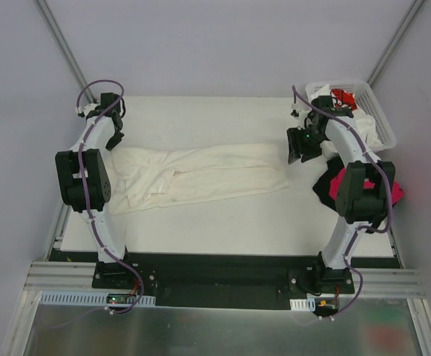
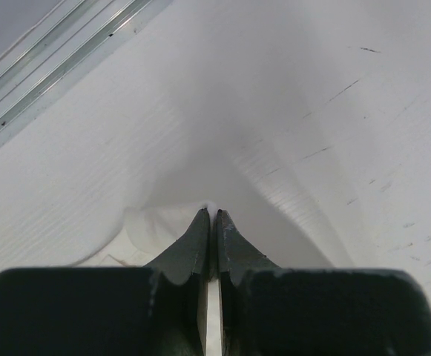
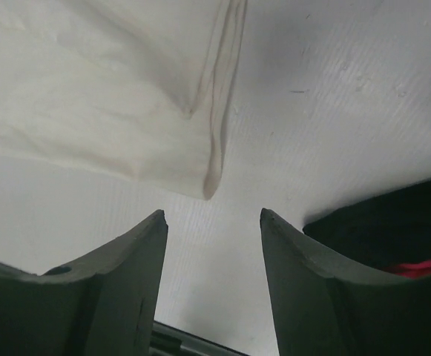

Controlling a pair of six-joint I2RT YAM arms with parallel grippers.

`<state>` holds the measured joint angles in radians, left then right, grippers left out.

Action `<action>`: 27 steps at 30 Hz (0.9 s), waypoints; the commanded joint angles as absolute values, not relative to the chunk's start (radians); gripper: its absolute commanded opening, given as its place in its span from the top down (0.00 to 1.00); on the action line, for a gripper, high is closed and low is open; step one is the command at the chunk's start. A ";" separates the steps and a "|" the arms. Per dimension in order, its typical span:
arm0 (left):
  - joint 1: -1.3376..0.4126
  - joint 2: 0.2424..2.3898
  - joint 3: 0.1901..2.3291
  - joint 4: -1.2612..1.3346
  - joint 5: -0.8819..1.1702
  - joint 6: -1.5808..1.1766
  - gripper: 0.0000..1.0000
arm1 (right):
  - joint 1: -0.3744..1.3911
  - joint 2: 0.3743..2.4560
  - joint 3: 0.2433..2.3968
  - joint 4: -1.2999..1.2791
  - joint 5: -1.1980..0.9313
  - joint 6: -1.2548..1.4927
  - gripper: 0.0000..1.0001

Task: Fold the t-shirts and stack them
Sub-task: Fold the other side of the tshirt into a rectangle

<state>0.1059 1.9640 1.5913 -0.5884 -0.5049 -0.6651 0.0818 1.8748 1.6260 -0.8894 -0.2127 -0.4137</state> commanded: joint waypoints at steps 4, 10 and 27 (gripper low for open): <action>0.104 1.977 1.641 -0.588 -0.494 -0.647 1.00 | 0.011 2.023 1.848 -1.164 -0.402 -0.713 0.45; 0.104 1.980 1.626 -0.583 -0.489 -0.650 1.00 | 0.066 2.144 1.884 -1.206 -0.509 -0.742 0.44; 0.104 1.962 1.601 -0.560 -0.488 -0.641 1.00 | 0.104 2.279 1.974 -1.170 -0.592 -0.689 0.45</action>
<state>0.1059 1.9842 1.6062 -0.5793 -0.4797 -0.6609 0.1184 2.2482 1.8851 -1.1362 -0.5499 -0.6800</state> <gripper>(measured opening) 0.014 0.549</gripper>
